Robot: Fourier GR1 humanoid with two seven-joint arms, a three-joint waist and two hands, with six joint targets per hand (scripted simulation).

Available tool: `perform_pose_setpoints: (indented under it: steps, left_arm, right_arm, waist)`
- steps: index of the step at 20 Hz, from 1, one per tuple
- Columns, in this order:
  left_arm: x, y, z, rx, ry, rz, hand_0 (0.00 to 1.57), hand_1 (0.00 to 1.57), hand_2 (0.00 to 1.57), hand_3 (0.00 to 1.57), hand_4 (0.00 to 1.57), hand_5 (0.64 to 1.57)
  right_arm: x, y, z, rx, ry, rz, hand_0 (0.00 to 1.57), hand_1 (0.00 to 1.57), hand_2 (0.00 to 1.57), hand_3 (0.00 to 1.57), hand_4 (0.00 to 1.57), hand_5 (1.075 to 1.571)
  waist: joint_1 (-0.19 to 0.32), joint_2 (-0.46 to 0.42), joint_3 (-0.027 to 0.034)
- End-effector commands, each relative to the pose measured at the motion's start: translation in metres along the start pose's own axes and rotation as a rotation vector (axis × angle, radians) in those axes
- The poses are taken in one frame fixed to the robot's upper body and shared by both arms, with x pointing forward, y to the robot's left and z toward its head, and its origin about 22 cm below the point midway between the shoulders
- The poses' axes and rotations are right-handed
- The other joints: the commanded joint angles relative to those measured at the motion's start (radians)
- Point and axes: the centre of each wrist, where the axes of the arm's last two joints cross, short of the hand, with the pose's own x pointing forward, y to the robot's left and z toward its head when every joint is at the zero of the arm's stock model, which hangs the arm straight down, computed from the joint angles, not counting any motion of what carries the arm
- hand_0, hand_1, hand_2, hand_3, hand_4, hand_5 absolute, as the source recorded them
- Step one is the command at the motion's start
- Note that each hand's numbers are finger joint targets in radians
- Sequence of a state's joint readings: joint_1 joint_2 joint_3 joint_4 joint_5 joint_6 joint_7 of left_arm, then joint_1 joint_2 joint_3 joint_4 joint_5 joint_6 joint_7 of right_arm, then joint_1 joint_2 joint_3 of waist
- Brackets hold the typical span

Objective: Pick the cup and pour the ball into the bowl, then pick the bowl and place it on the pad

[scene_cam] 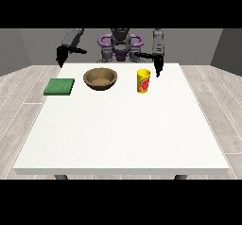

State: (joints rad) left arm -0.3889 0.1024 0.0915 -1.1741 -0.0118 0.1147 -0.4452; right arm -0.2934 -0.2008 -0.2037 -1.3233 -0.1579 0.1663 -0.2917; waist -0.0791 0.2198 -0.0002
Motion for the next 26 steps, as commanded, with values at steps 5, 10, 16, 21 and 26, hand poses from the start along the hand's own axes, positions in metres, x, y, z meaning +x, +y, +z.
perform_pose_setpoints:
  steps: [5, 10, 16, 21, 26]
  left_arm:
    - [-0.032, -0.007, 0.0, 0.068, -0.019, -0.008, 0.0, 0.0, 0.0, 0.0, 0.0, 1.271]
    - [-0.055, -0.002, 0.012, 0.04, -0.032, 0.009, 0.0, 0.0, 0.0, 0.0, 0.0, 1.245]
    - [-0.058, 0.024, 0.01, 0.089, -0.073, -0.345, 1.29, 1.29, 1.57, 1.57, 0.79, 1.524]
    - [-0.055, 0.011, -0.011, 0.184, -0.093, -0.411, 1.32, 1.32, 1.57, 1.57, 0.85, 1.508]
    - [-0.053, -0.015, -0.012, 0.152, -0.048, -0.461, 1.35, 1.35, 1.57, 1.57, 0.9, 1.507]
  right_arm:
    - [0.0, -0.039, 0.003, 0.04, -0.021, -0.009, 0.0, 0.0, 0.0, 0.0, 0.0, 1.559]
    - [-0.006, -0.04, 0.003, 0.001, -0.048, 0.004, 0.0, 0.0, 0.0, 0.0, 0.0, 1.558]
    - [0.013, -0.049, -0.017, 0.04, -0.097, -0.036, 0.0, 0.0, 0.0, 0.0, 0.0, 1.562]
    - [0.026, -0.062, -0.02, 0.089, -0.135, -0.02, 0.0, 0.0, 0.0, 0.0, 0.0, 1.558]
    - [0.025, -0.108, -0.009, 0.027, -0.047, 0.009, 0.0, 0.0, 0.0, 0.0, 0.0, 1.555]
  waist:
    - [-0.048, 0.051, -0.0001]
    - [-0.028, 0.059, -0.0002]
    - [-0.088, 0.116, 0.0006]
    - [-0.157, 0.158, -0.0003]
    - [-0.103, 0.071, 0.0009]
